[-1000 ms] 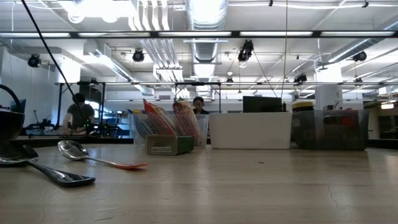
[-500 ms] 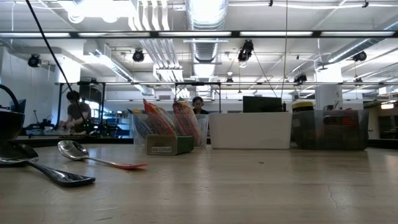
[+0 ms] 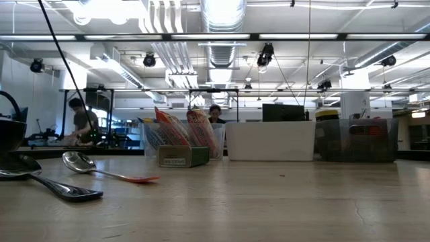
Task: Pick & Place Food Item
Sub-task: Put the brown seasoning bottle into the black bin
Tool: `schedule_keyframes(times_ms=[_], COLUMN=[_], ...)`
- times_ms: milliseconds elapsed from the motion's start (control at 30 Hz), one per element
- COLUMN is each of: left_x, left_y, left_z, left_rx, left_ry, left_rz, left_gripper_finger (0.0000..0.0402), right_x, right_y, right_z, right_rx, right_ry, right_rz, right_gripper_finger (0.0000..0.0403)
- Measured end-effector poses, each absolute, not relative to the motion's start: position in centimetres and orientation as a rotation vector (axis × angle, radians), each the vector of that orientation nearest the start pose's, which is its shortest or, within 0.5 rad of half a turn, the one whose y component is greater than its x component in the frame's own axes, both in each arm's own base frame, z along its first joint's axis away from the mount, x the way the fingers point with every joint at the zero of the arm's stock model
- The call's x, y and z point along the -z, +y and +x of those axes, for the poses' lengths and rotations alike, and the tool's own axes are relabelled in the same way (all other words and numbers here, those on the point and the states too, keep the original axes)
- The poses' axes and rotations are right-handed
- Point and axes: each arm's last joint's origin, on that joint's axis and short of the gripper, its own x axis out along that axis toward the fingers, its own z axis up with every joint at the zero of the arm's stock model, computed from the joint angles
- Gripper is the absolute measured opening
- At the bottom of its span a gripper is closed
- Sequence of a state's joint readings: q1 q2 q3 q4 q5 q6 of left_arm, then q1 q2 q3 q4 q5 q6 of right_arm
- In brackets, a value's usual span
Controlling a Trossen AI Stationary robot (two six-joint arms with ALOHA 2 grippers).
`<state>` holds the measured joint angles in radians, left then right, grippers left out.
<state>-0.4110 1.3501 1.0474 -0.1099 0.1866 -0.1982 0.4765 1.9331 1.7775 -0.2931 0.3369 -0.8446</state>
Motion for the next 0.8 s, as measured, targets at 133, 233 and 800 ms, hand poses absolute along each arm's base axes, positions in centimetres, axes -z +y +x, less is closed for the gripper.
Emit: schedule_keyframes(times_ms=[133, 233, 800], left_x=[-30.5, -30.4, -31.1], left_y=[-12.5, -12.4, -12.8], left_z=[27.7, 27.7, 27.7], left_rx=[0.565, 0.609, 0.749], left_ry=[0.476, 0.477, 0.401], left_rz=[-0.14, -0.122, -0.076], left_gripper_finger=[0.017, 0.017, 0.017], right_x=[-32.9, -32.8, -33.0], right_y=[19.8, 19.9, 21.4], right_z=[40.4, 40.3, 39.8], right_rx=[-0.311, -0.327, -0.457], right_ry=[0.344, 0.351, 0.237], right_rz=[-1.022, -1.053, -1.244], right_gripper_finger=[0.0329, 0.0329, 0.0329])
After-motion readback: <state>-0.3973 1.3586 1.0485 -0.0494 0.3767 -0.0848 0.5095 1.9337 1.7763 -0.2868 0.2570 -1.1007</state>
